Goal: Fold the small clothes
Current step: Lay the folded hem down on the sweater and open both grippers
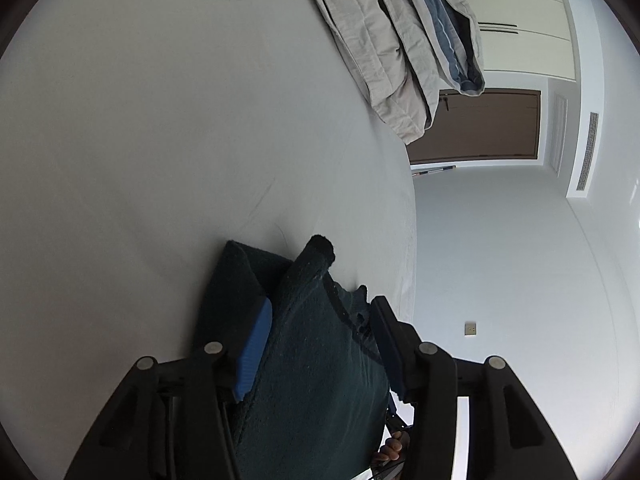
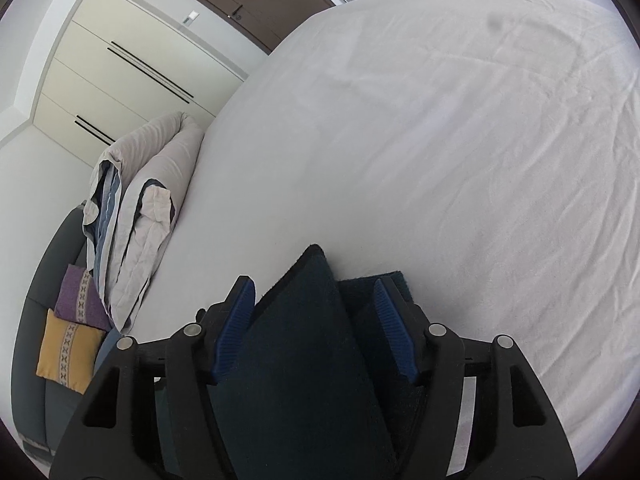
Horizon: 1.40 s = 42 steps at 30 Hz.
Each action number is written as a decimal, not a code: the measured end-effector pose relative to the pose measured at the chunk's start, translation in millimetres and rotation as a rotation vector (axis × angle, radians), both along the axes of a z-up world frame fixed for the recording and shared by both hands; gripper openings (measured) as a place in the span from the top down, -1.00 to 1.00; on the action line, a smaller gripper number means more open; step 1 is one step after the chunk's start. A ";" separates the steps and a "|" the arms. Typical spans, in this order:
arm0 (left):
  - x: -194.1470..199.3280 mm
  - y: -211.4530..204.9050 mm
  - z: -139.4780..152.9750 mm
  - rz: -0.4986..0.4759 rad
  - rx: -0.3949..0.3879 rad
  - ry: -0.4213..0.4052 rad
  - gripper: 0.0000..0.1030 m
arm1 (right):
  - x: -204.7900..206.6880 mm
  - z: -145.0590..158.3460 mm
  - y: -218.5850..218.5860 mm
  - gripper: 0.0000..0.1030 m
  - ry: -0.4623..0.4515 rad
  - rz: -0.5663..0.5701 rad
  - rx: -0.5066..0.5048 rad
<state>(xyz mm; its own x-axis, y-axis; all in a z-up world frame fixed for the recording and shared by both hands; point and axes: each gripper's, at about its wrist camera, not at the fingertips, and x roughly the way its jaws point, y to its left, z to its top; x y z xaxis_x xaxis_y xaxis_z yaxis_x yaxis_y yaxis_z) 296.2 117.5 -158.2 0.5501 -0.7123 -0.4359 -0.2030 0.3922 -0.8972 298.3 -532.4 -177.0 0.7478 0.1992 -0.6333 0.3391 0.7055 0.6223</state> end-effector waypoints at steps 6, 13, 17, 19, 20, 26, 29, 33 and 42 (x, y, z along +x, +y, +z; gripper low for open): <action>-40.8 -15.8 19.0 -0.083 0.149 -0.066 -0.04 | -29.9 16.6 24.0 -0.20 0.032 0.103 -0.155; -82.1 -30.5 16.6 -0.141 0.287 -0.092 -0.04 | -70.0 30.5 61.5 -0.20 0.057 0.196 -0.342; -93.1 -32.6 9.9 -0.144 0.363 -0.091 -0.04 | -100.8 27.3 74.0 -0.20 0.101 0.194 -0.387; -99.3 -33.4 8.1 -0.153 0.383 -0.097 -0.04 | -116.1 29.2 77.3 -0.20 0.089 0.185 -0.395; -101.5 -34.2 8.0 -0.156 0.394 -0.100 -0.04 | -119.1 28.6 79.2 -0.20 0.083 0.184 -0.397; -113.0 -44.1 12.5 -0.171 0.476 -0.128 -0.04 | -129.3 8.9 84.3 -0.20 0.135 0.199 -0.445; -114.0 -47.5 11.4 -0.177 0.502 -0.134 -0.04 | -133.9 8.0 81.7 -0.20 0.134 0.183 -0.438; -113.7 -49.8 11.3 -0.181 0.529 -0.138 0.10 | -142.4 17.7 80.1 -0.20 0.112 0.154 -0.460; -118.5 -51.7 6.8 -0.199 0.608 -0.129 0.82 | -152.4 21.0 74.1 -0.19 0.126 0.110 -0.488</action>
